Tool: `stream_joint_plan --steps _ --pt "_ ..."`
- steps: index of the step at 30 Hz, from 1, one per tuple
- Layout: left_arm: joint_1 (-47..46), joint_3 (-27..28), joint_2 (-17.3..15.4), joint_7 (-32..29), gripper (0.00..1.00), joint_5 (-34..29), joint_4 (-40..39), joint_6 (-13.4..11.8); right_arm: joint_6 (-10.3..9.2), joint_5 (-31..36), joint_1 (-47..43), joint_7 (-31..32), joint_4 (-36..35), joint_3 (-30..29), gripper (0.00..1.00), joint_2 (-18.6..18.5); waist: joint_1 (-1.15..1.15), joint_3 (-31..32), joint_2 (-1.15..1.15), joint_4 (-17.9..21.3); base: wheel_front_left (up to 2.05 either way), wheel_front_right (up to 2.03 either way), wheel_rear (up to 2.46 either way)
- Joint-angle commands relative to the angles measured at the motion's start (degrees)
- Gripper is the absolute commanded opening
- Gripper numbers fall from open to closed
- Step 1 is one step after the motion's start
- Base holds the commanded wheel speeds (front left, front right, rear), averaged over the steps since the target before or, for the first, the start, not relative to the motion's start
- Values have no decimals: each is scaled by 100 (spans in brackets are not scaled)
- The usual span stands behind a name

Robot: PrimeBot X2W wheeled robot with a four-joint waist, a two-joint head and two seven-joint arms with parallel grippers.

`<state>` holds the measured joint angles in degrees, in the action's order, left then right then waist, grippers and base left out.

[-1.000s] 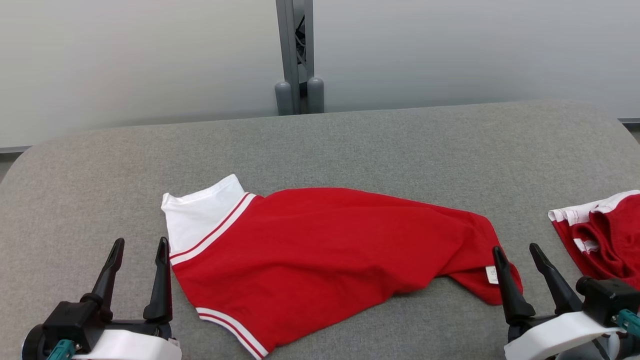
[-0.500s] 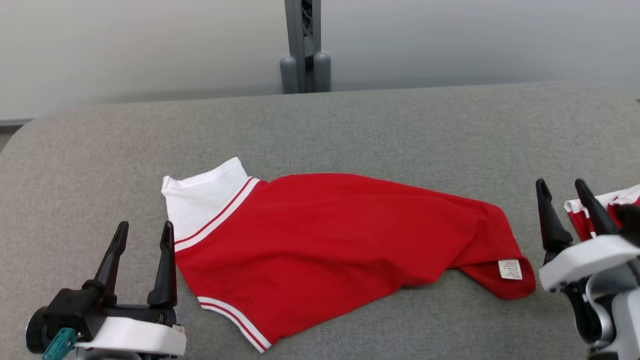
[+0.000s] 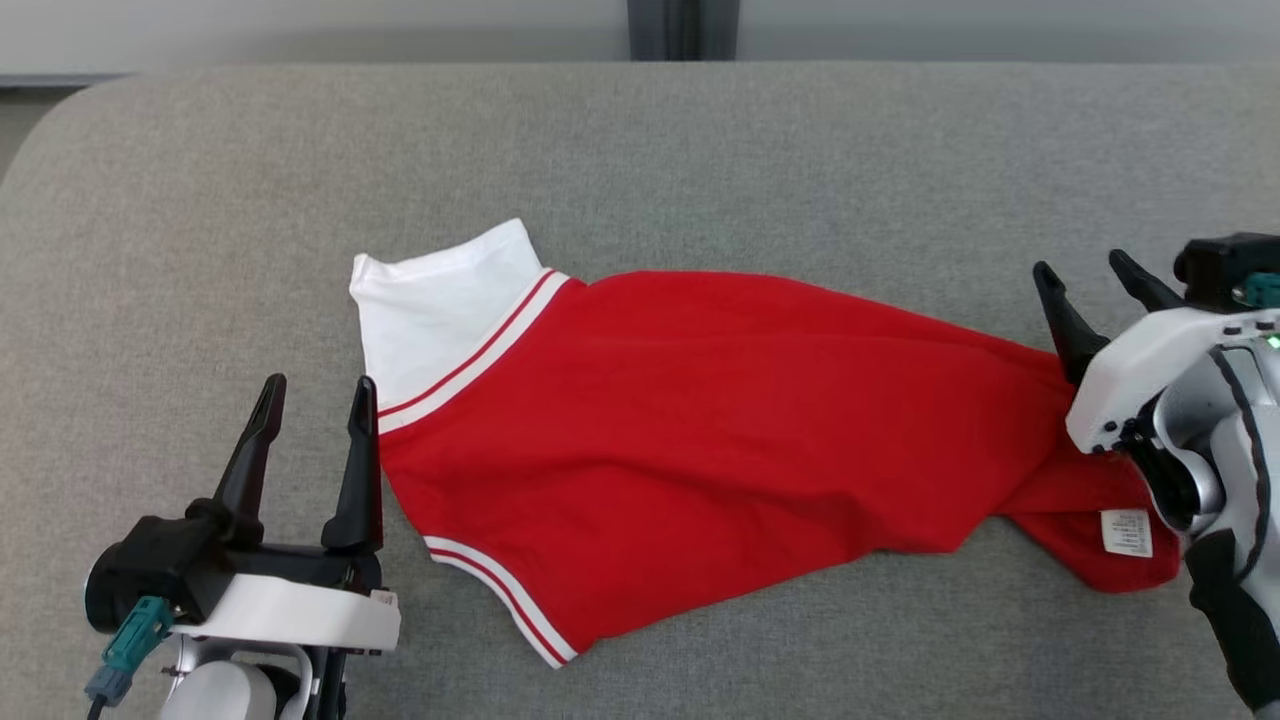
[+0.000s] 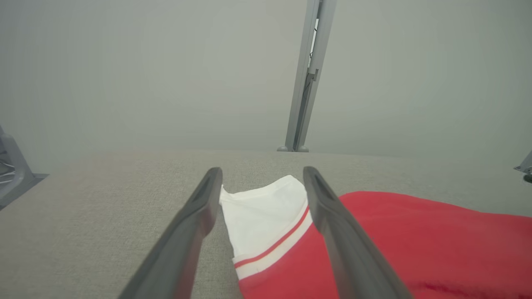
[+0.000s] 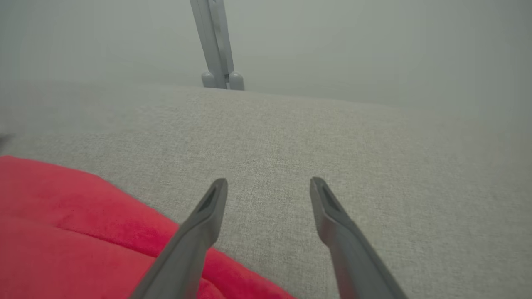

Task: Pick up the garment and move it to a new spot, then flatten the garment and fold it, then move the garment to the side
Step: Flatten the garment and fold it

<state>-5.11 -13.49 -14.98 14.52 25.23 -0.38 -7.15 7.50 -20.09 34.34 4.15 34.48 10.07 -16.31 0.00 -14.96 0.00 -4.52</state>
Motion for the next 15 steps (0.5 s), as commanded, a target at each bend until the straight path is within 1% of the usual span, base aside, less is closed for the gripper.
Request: stream_joint_plan --steps 1,5,8,11,15 --pt "-143 20 21 28 100 -26 31 40 -2 -97 156 71 120 188 100 -56 0 -214 0 -121 0 0 0" --pt "-312 44 88 51 100 -68 145 136 -2 -351 519 208 481 939 100 -149 0 -394 0 -167 0 0 0" --pt "-393 76 140 60 100 -112 220 209 -2 -662 659 292 651 1454 100 -161 0 -466 0 -175 0 0 0" --pt "-442 127 206 63 100 -154 263 259 -1 -1089 689 431 692 1959 100 -180 0 -495 0 -172 0 0 0" --pt "-481 212 246 59 100 -232 300 342 0 -1705 557 665 529 2536 100 -250 0 -507 0 -148 0 0 0"
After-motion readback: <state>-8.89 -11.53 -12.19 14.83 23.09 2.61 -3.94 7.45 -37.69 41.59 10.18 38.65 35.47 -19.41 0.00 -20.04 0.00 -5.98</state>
